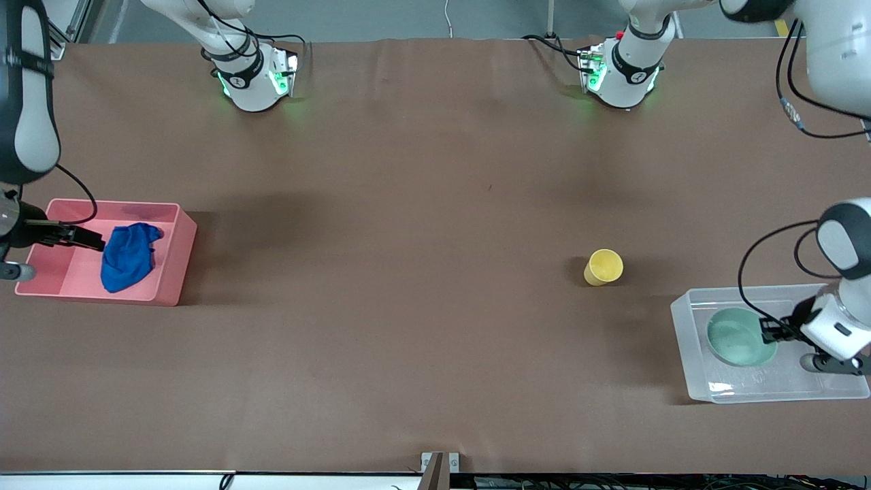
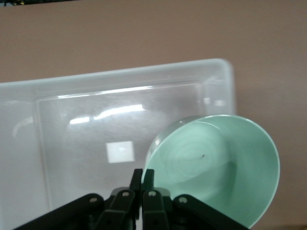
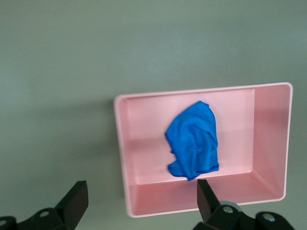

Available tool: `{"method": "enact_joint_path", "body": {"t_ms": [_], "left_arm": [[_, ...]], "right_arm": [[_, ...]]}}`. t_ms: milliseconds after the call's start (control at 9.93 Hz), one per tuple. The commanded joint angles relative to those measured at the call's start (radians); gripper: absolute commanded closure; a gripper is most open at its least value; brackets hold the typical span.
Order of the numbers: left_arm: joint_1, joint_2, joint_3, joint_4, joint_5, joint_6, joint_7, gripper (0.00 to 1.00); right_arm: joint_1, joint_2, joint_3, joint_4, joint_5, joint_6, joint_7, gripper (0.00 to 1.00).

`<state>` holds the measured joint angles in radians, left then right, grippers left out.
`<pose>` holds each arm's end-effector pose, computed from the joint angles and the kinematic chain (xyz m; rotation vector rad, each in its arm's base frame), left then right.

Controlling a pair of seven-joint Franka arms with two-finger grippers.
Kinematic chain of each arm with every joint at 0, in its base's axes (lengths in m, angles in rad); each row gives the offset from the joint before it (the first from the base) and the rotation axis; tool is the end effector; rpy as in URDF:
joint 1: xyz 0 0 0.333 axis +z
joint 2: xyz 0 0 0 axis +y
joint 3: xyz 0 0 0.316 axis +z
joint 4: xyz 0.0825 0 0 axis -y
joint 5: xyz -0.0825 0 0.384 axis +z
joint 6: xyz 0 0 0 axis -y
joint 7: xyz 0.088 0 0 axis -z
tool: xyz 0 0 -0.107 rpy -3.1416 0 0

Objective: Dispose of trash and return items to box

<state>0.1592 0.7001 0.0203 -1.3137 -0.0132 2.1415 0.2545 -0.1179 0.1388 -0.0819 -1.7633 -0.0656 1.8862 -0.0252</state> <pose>0.7386 0.1298 0.3366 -3.1047 0.1152 -0.1938 0.5891 -0.1221 0.4797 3.0611 -0.2347 -0.0364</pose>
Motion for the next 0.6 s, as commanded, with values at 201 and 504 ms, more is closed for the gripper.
{"method": "enact_joint_path", "body": {"t_ms": [201, 504], "left_arm": [[0.051, 0.165, -0.002, 0.065, 0.012, 0.097, 0.013, 0.94], [0.057, 0.182, 0.0, 0.048, 0.015, 0.121, 0.003, 0.71]], "right_arm": [[-0.006, -0.162, 0.013, 0.153, 0.021, -0.287, 0.05, 0.0], [-0.02, -0.169, 0.01, 0.22, 0.084, -0.366, 0.05, 0.0]]}}
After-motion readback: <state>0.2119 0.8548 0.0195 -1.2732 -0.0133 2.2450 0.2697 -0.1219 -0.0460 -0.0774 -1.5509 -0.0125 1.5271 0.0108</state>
